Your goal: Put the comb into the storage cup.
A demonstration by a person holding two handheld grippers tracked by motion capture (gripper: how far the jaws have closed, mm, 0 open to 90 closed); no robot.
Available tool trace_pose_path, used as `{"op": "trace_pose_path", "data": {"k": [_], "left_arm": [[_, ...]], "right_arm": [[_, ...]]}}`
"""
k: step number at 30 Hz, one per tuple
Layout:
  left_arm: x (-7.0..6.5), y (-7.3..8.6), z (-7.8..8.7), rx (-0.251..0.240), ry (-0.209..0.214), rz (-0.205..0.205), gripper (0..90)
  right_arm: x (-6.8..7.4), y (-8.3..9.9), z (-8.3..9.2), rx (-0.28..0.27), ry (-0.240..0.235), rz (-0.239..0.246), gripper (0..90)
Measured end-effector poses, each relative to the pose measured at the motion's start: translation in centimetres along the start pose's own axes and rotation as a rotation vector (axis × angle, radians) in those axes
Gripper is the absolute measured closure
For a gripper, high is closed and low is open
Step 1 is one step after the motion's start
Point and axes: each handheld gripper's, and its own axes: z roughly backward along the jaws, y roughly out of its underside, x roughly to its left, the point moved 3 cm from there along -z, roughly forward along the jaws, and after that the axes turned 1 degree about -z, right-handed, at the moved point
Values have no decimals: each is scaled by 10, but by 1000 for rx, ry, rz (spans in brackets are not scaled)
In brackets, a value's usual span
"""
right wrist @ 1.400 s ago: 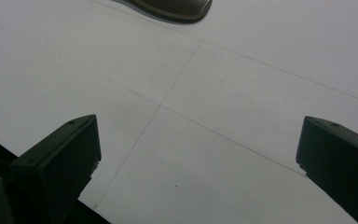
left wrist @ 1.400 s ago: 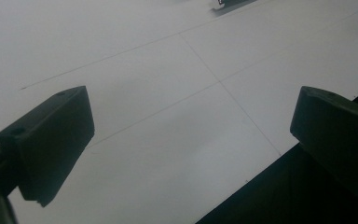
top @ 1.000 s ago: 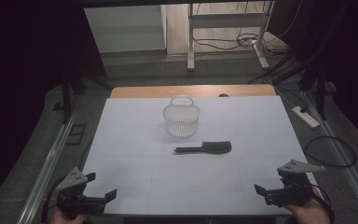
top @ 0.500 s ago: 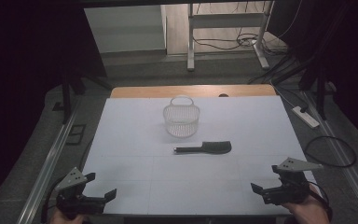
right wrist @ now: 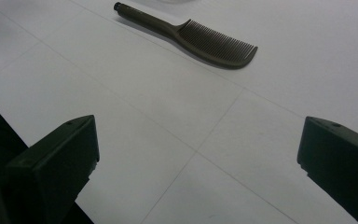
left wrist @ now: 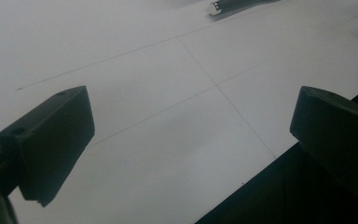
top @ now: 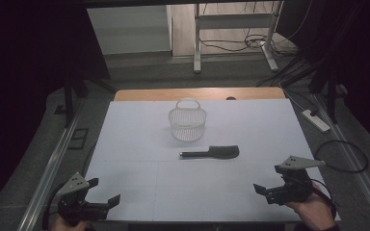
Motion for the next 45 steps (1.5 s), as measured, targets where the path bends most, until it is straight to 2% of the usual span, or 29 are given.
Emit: {"op": "trace_pose_path", "data": {"k": [16, 27, 45], "left_arm": [[1, 0, 0, -4, 4, 6, 5], [1, 0, 0, -5, 6, 11, 5], [2, 0, 0, -6, 9, 16, 5]], "right_arm": [[1, -14, -16, 27, -5, 3, 0], [6, -26, -30, 57, -12, 35, 0], [6, -40, -48, 91, -23, 48, 0]]}}
